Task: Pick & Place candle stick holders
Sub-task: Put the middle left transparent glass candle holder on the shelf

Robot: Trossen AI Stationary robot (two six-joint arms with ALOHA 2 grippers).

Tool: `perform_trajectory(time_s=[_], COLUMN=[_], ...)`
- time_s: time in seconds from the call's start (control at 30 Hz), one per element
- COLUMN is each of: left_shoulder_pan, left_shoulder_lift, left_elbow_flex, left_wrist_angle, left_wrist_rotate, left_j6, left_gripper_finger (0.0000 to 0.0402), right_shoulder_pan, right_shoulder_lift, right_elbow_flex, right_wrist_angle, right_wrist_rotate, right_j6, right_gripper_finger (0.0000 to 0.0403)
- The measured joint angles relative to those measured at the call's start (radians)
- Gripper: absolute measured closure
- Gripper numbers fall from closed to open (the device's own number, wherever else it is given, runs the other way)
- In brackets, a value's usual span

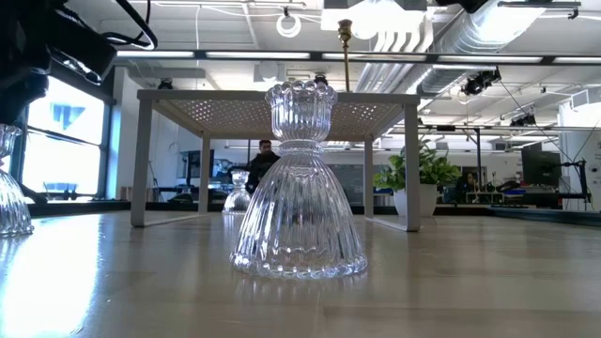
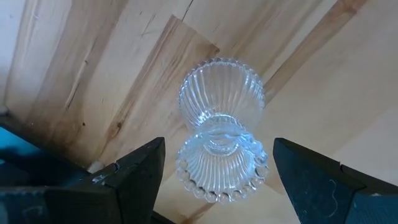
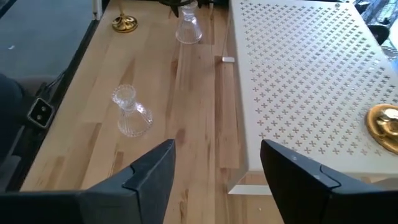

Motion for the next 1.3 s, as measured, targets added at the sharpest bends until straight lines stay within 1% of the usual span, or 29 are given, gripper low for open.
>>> perform_trajectory(time_s=[0.23, 0.37, 0.87, 1.07, 1.3], left_shoulder_pan=[0.0, 0.0, 0.0, 0.0, 0.0], left_shoulder_lift=[0.033, 0.032, 0.032, 0.032, 0.032], left_elbow_flex=[0.0, -0.001, -0.001, 0.0, 0.0], left_wrist_angle=[0.0, 0.0, 0.019, 0.018, 0.018], left_wrist_rotate=[0.014, 0.011, 0.003, 0.008, 0.011], left_j6=[0.002, 0.031, 0.025, -0.047, -0.052], left_gripper_finger=[0.0108, 0.0108, 0.0108, 0.0108, 0.0108], right_shoulder_pan=[0.0, 0.0, 0.0, 0.0, 0.0], right_shoulder_lift=[0.0, 0.0, 0.0, 0.0, 0.0], right_elbow_flex=[0.0, 0.0, 0.0, 0.0, 0.0], right_wrist_angle=[0.0, 0.0, 0.0, 0.0, 0.0], right_wrist_rotate=[-0.005, -0.005, -0.005, -0.005, -0.005], right_j6=[0.0, 0.0, 0.007, 0.007, 0.008], right_gripper_finger=[0.0178, 0.0178, 0.0179, 0.0178, 0.0178])
